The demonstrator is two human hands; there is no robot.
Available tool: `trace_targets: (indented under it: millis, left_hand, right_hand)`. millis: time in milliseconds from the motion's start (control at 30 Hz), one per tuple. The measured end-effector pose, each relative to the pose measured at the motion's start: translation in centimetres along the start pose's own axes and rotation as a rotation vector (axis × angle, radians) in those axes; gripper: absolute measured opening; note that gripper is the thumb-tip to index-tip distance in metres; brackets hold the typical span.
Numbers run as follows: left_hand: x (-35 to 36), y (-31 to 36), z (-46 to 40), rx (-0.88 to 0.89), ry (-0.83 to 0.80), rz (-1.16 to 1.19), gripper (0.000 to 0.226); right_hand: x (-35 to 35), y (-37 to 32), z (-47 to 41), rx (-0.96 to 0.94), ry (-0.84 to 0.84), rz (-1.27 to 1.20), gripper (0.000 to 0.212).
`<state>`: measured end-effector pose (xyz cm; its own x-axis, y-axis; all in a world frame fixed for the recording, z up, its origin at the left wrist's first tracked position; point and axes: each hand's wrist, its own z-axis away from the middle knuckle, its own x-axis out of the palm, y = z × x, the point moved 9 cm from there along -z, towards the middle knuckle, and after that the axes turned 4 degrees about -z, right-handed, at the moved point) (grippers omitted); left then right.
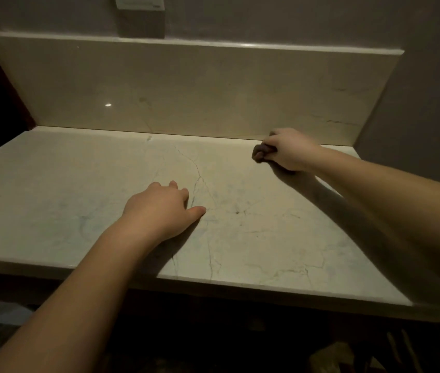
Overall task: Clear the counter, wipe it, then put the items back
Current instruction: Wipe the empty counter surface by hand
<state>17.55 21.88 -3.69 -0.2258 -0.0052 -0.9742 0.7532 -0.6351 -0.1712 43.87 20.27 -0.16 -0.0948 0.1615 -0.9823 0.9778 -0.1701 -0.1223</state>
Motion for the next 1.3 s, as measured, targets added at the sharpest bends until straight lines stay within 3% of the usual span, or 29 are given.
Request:
trace_targets:
  millis: [267, 567, 833, 1133, 1300]
  left_hand:
    - [-0.1, -0.1, 0.0, -0.001, 0.002, 0.000, 0.061]
    - [-0.2, 0.1, 0.2, 0.020, 0.029, -0.023, 0.059]
    - [-0.5, 0.1, 0.6, 0.050, 0.033, -0.011, 0.059]
    - [-0.5, 0.4, 0.7, 0.073, 0.075, -0.009, 0.059]
    - [-0.5, 0.4, 0.7, 0.077, 0.081, -0.010, 0.059]
  right_hand:
    - [0.6, 0.4, -1.8, 0.151, 0.051, -0.076, 0.017]
    - [0.4, -4.3, 7.0, -0.113, -0.021, -0.130, 0.017]
    - [0.4, -1.5, 2.7, 0.182, 0.041, -0.170, 0.016]
    - [0.3, -7.2, 14.8, -0.009, -0.102, -0.270, 0.015]
    - [-0.3, -6.4, 11.4, 0.092, -0.041, -0.170, 0.017]
